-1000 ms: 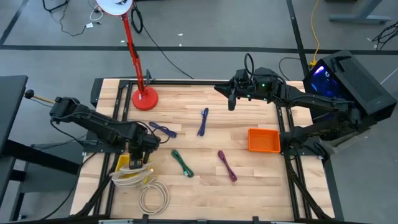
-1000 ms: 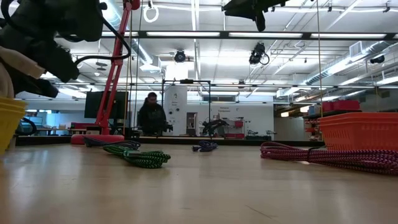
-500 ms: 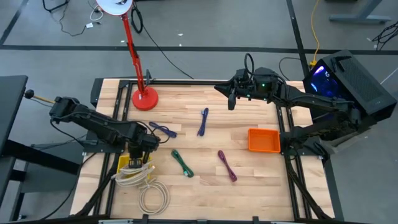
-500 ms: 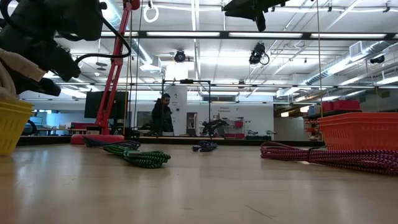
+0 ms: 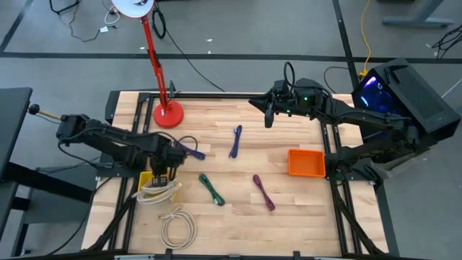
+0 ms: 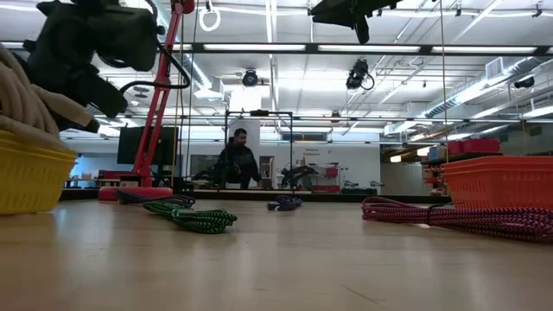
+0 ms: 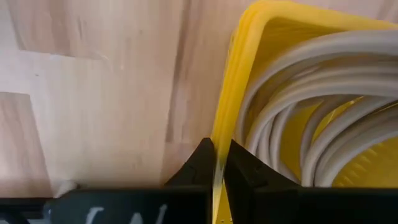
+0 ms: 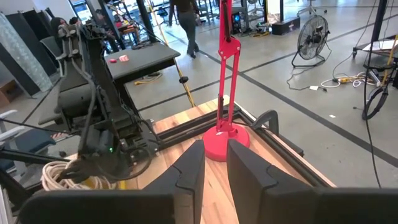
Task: Pick & Place USB Port
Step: Adjust the yellow bin
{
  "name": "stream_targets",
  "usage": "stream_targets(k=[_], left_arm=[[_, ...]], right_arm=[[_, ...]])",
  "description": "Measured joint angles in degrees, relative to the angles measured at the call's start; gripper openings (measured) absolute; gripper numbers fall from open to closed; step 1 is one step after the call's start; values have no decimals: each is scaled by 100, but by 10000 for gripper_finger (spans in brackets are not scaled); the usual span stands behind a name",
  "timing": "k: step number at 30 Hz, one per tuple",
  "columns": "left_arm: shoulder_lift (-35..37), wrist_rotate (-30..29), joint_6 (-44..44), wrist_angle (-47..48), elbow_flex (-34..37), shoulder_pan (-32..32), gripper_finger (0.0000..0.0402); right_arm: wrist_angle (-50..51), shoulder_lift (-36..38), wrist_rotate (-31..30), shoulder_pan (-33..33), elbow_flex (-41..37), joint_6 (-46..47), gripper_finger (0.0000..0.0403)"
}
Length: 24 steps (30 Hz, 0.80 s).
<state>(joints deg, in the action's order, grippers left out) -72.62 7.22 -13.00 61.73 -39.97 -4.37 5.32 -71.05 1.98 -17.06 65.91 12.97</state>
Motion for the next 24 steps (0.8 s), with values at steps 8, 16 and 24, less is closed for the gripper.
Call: stream_targets(k=[8, 16, 24], left_arm=[[-2, -156, 467, -2, 3, 578, 17], [-2, -295, 470, -14, 4, 1216, 17], [-7, -296, 488, -31, 7, 1704, 17]], right_arm=[[0, 0, 0, 2, 0, 0, 71], [0, 0, 0, 0, 0, -18, 71], [0, 0, -2, 1, 0, -24, 71]])
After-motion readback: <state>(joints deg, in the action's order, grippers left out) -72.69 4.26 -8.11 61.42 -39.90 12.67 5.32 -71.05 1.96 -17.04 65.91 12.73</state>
